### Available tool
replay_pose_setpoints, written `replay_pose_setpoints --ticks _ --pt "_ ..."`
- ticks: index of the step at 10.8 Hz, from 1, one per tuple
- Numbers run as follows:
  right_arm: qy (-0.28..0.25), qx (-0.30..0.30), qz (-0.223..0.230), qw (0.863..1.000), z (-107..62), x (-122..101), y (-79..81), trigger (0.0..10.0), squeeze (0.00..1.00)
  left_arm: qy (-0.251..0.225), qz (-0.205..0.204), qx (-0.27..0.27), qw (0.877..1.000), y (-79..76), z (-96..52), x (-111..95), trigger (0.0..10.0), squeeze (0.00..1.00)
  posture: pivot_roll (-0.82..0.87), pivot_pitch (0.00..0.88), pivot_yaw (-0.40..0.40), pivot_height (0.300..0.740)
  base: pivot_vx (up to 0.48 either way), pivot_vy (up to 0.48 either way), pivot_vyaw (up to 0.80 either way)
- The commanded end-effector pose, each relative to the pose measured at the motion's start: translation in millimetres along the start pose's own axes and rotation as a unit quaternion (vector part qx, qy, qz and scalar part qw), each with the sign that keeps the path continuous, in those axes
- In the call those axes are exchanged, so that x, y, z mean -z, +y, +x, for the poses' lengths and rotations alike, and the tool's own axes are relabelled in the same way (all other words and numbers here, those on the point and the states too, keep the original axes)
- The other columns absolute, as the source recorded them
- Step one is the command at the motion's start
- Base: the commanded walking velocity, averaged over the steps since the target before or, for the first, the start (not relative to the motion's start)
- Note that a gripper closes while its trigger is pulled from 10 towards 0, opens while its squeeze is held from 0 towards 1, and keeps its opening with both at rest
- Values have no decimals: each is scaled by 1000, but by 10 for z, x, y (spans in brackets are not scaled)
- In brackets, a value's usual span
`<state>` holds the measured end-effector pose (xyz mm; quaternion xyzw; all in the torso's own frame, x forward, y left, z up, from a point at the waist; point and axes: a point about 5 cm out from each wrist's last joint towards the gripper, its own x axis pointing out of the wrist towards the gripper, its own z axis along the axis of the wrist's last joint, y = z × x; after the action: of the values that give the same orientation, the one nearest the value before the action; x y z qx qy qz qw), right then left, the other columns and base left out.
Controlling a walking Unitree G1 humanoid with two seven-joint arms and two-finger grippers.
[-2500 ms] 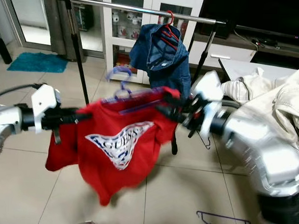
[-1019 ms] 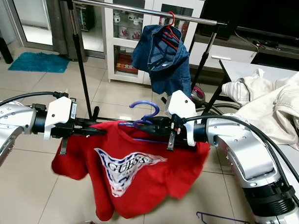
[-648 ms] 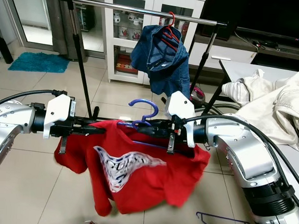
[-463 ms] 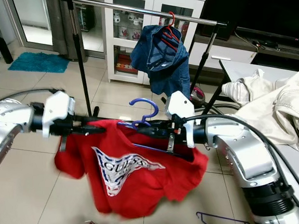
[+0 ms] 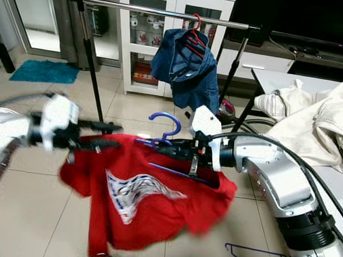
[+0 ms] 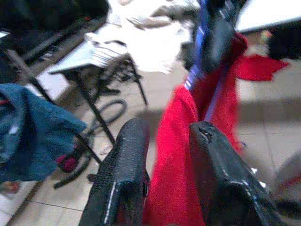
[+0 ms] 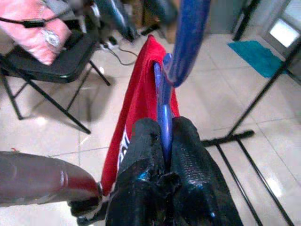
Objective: Hang hanger
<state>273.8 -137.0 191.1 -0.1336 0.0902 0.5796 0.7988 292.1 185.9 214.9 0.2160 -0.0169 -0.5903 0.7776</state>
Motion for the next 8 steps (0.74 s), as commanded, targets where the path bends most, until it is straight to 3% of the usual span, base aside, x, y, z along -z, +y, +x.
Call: replay_pose_setpoints --ticks 1,4,5,6,7,8 --pt "-6 50 9 999 -52 26 -71 0 0 -32 5 -34 999 87 -24 -131 10000 0 -24 0 -83 740 0 0 0" --pt "-5 149 60 987 25 177 -146 0 0 -72 -30 -135 988 172 -115 -143 10000 0 -21 0 -101 740 0 0 0" --pt "-6 172 84 981 94 230 -131 0 0 -64 -43 -177 981 167 -114 -94 10000 0 -17 0 -113 740 0 0 0" --pt "-6 173 85 981 104 233 -125 0 0 -62 -51 -179 981 158 -110 -79 10000 0 -17 0 -113 740 0 0 0" --pt "-4 212 105 971 143 264 -147 0 0 -20 -44 -228 972 57 -38 59 10000 0 -14 0 -149 740 0 0 0" --pt "2 242 119 963 116 266 -204 0 0 -10 -59 -268 962 -21 41 127 10000 0 -24 0 -180 740 0 0 0"
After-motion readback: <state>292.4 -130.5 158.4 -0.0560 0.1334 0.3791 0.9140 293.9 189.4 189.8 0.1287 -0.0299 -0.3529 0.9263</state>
